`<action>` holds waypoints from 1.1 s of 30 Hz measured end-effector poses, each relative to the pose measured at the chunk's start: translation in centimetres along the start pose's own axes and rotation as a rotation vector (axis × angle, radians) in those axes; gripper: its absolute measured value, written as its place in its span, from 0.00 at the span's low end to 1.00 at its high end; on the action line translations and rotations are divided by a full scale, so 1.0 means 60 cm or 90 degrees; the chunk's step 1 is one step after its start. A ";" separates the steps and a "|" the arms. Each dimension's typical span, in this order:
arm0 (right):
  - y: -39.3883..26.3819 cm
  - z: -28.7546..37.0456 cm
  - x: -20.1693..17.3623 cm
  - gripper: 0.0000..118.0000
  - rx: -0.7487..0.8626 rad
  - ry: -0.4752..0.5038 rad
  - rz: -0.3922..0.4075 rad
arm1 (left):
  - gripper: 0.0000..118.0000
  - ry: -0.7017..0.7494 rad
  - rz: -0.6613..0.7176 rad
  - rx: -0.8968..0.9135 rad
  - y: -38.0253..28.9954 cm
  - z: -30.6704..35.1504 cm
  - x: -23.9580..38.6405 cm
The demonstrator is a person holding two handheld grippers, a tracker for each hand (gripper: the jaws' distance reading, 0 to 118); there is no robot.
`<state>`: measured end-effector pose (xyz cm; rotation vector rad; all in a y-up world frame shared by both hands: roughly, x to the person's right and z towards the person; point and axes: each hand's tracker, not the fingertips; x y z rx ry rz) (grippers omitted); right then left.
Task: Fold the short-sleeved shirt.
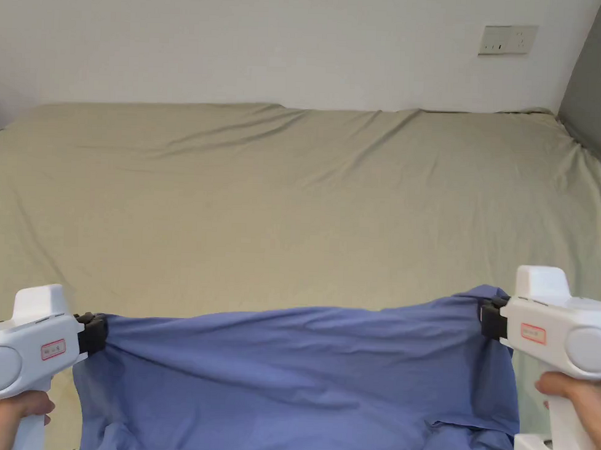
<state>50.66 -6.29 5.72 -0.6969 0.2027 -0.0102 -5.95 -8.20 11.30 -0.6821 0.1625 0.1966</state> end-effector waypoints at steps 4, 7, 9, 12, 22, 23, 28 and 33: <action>-0.065 0.058 0.037 0.03 0.012 0.021 -0.016 | 0.05 0.005 0.017 -0.001 -0.035 0.046 -0.021; -0.133 0.108 0.034 0.03 0.008 0.036 -0.050 | 0.05 0.000 0.028 -0.018 -0.079 0.075 -0.034; -0.177 0.117 0.047 0.03 -0.005 0.040 -0.066 | 0.05 0.002 0.025 -0.036 -0.113 0.088 -0.037; -0.250 0.144 0.023 0.03 -0.038 0.026 -0.078 | 0.05 0.012 0.020 -0.073 -0.174 0.097 -0.045; -0.397 0.100 -0.004 0.03 -0.145 -0.060 -0.114 | 0.05 0.060 -0.011 -0.170 -0.323 0.069 -0.060; -0.398 0.099 -0.007 0.03 -0.149 -0.067 -0.113 | 0.05 0.062 -0.018 -0.171 -0.326 0.068 -0.058; -0.363 0.136 -0.028 0.42 -0.116 -0.077 -0.115 | 0.58 0.049 0.001 -0.152 -0.294 0.095 -0.048; -0.269 0.197 -0.063 0.80 0.028 -0.073 -0.071 | 1.00 -0.015 0.037 0.009 -0.222 0.164 -0.013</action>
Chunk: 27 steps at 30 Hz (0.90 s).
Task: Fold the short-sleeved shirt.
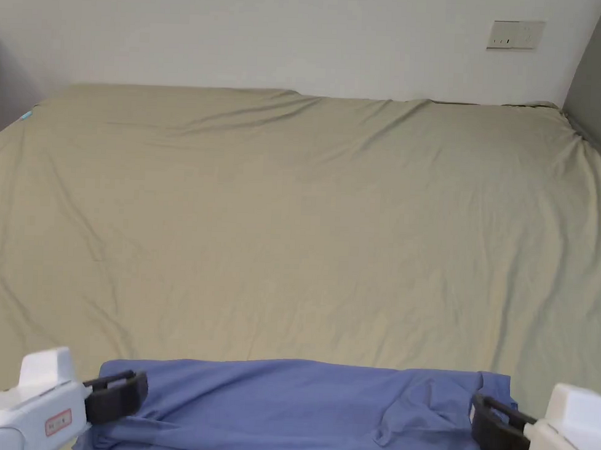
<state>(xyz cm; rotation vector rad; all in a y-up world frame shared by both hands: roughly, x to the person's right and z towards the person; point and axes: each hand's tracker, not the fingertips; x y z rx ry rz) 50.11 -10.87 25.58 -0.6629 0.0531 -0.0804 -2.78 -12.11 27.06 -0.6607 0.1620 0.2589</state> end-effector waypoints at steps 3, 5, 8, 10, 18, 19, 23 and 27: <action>0.061 0.035 -0.036 0.88 0.102 0.015 0.018 | 0.97 -0.025 -0.032 0.102 0.047 0.039 0.051; 0.095 0.051 -0.057 0.88 0.162 0.015 0.033 | 0.97 -0.024 -0.064 0.172 0.070 0.062 0.082; 0.125 0.074 -0.089 0.88 0.243 0.002 0.060 | 0.97 -0.022 -0.100 0.279 0.091 0.091 0.126; 0.141 0.081 -0.104 0.88 0.282 -0.013 0.071 | 0.97 -0.022 -0.135 0.327 0.099 0.103 0.147; 0.152 0.093 -0.136 0.64 0.352 -0.050 0.103 | 0.72 -0.001 -0.173 0.425 0.096 0.114 0.199; 0.151 0.094 -0.139 0.44 0.355 -0.053 0.103 | 0.50 0.002 -0.177 0.425 0.098 0.115 0.204; 0.147 0.085 -0.141 0.01 0.364 -0.068 0.114 | 0.00 0.018 -0.205 0.410 0.097 0.106 0.210; 0.146 0.081 -0.141 0.01 0.366 -0.070 0.130 | 0.00 0.001 -0.198 0.409 0.096 0.107 0.207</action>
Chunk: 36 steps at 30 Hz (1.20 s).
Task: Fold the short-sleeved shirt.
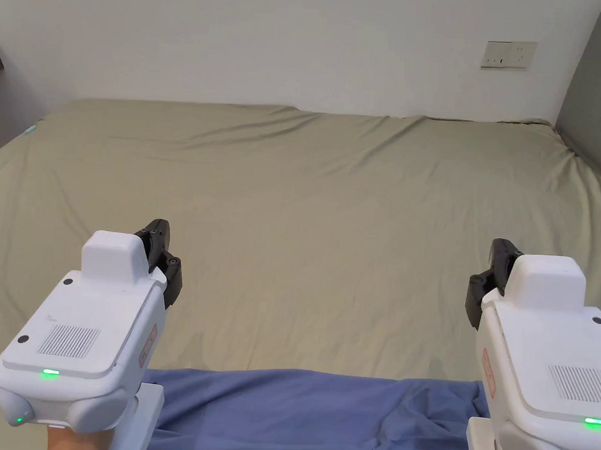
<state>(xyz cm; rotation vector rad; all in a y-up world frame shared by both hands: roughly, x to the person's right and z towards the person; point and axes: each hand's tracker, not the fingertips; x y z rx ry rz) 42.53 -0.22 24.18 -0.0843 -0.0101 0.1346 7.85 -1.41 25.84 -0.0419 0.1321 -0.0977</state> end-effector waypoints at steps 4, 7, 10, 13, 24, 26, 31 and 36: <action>-0.002 -0.003 -0.001 0.01 -0.001 0.006 -0.002 | 0.00 -0.002 0.003 -0.015 -0.004 -0.007 -0.010; -0.001 -0.006 -0.006 0.01 -0.001 0.010 0.002 | 0.00 -0.038 0.055 -0.077 -0.012 -0.018 -0.041; -0.001 -0.010 -0.012 0.01 -0.005 0.017 0.001 | 0.00 -0.065 0.149 -0.142 -0.039 -0.032 -0.091; -0.003 -0.015 -0.018 0.01 -0.011 0.023 0.006 | 0.00 -0.101 0.246 -0.223 -0.080 -0.044 -0.151; -0.013 -0.032 -0.047 0.01 -0.035 0.039 0.024 | 0.04 -0.121 0.484 -0.487 -0.239 -0.053 -0.311; -0.016 -0.036 -0.051 0.01 -0.041 0.042 0.025 | 0.37 -0.118 0.490 -0.524 -0.265 -0.058 -0.326; -0.024 -0.048 -0.056 0.01 -0.056 0.052 0.016 | 0.94 -0.121 0.513 -0.559 -0.266 -0.056 -0.290; -0.032 -0.056 -0.056 0.01 -0.068 0.047 0.019 | 0.91 -0.129 0.533 -0.581 -0.330 -0.080 -0.291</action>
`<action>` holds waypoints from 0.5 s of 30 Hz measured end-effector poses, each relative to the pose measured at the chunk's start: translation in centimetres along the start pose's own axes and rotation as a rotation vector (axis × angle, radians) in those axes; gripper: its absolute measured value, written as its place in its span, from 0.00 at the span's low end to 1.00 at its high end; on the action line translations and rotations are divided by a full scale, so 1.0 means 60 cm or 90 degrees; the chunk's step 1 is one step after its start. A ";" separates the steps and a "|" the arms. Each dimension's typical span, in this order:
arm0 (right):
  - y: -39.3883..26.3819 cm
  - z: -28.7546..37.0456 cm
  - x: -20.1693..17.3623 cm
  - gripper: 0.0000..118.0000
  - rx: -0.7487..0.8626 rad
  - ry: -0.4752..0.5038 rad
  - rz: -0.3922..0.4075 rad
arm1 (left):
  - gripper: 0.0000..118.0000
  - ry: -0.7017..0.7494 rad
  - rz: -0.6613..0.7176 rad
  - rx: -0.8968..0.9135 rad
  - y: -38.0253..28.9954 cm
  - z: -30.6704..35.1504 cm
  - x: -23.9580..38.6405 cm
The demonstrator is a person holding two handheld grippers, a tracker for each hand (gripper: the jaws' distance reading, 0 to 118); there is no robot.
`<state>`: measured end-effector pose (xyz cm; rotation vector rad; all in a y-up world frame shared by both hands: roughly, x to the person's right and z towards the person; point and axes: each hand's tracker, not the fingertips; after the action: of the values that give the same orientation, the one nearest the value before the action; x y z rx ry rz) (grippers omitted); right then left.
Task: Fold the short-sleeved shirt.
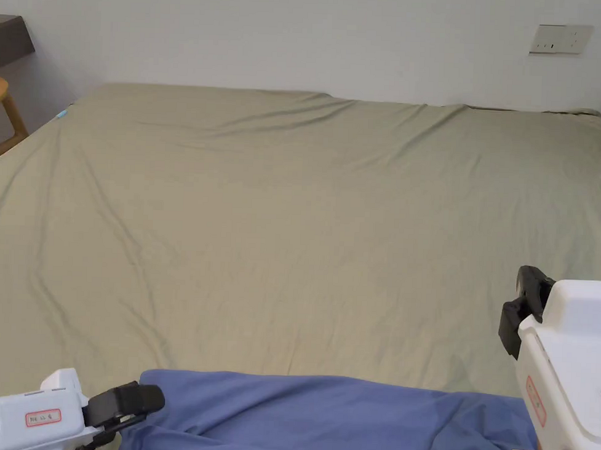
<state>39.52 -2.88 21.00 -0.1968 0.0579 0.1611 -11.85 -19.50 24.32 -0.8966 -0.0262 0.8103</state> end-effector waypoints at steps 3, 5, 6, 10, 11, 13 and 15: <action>-0.005 -0.005 0.005 0.01 -0.011 0.002 -0.012 | 0.67 0.002 -0.006 -0.022 -0.012 -0.026 0.005; -0.007 -0.008 0.008 0.01 -0.016 -0.001 -0.014 | 0.53 0.032 -0.031 -0.028 0.004 -0.023 -0.015; -0.008 -0.009 0.009 0.01 -0.018 -0.002 -0.014 | 0.50 0.027 -0.053 -0.009 0.003 -0.017 -0.010; -0.008 -0.009 0.013 0.01 -0.022 -0.003 -0.014 | 0.21 0.042 -0.047 -0.018 0.013 -0.022 -0.019; -0.008 -0.009 0.013 0.01 -0.023 -0.002 -0.015 | 0.13 0.042 -0.053 -0.022 0.013 -0.025 -0.018; -0.009 -0.009 0.014 0.01 -0.023 -0.001 -0.019 | 0.08 0.043 -0.057 -0.030 0.008 -0.033 -0.017; -0.009 -0.008 0.015 0.01 -0.024 -0.001 -0.022 | 0.06 0.063 -0.085 -0.020 0.005 -0.031 -0.002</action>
<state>40.45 -3.36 20.55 -0.2351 0.0495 0.1273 -11.49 -20.77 22.93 -0.9530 -0.0114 0.6418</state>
